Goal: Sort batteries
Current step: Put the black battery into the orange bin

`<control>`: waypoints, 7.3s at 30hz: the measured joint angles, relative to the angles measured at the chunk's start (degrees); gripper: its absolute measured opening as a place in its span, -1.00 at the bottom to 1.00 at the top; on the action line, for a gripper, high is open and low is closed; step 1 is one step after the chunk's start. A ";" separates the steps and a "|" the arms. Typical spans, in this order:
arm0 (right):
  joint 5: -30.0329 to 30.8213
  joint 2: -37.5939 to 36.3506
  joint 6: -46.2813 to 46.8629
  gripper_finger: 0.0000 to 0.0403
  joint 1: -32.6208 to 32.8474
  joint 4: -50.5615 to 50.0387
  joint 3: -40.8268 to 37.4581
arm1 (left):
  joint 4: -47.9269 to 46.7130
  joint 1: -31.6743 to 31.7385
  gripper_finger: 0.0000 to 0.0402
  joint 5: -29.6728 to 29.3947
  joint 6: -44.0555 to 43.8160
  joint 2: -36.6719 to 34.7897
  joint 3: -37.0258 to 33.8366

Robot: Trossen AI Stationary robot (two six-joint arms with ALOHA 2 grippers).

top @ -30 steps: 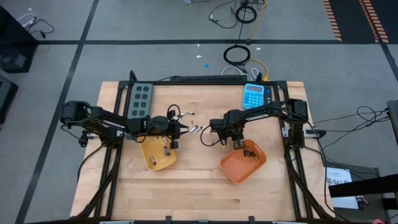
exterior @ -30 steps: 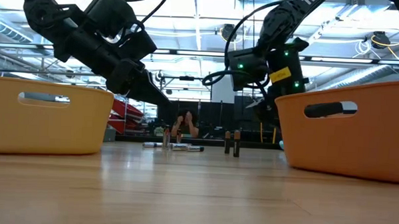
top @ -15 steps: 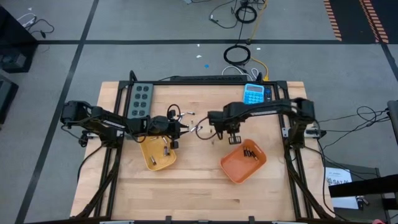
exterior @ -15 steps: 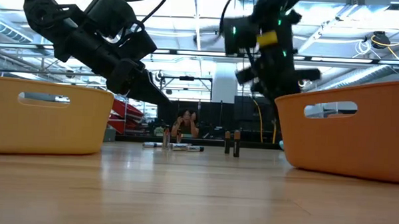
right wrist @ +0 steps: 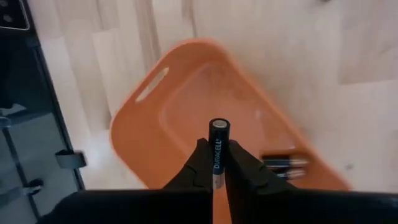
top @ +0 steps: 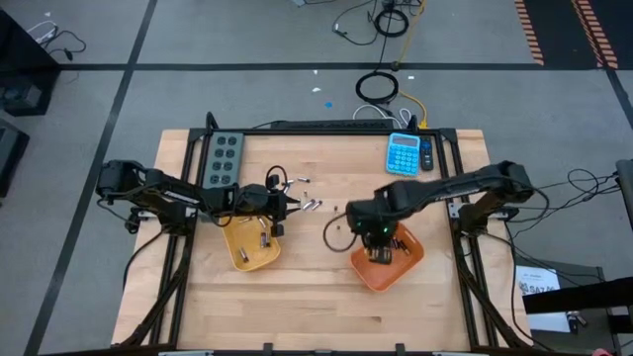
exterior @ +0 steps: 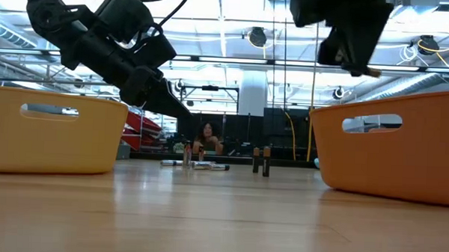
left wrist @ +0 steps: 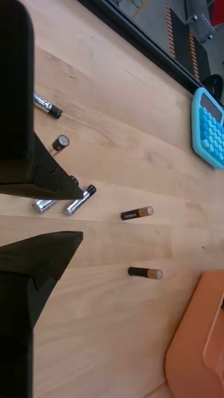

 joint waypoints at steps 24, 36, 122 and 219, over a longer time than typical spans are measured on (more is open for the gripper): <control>9.00 15.13 11.89 -0.46 8.93 -3.61 -0.02 | -0.04 0.00 -0.49 0.00 -7.00 0.00 -0.01; 36.31 -0.36 15.47 -0.48 4.87 1.49 0.17 | 0.00 -2.27 -0.49 -0.01 -1.38 0.00 0.01; 1.45 -29.88 18.37 -0.93 -0.38 41.03 -37.12 | -0.47 -5.70 -0.49 -6.96 0.60 -10.38 -7.22; -3.73 -1.17 -46.13 -0.08 -29.12 75.91 -36.57 | 3.23 15.80 -0.49 -3.69 -8.19 -10.38 -1.76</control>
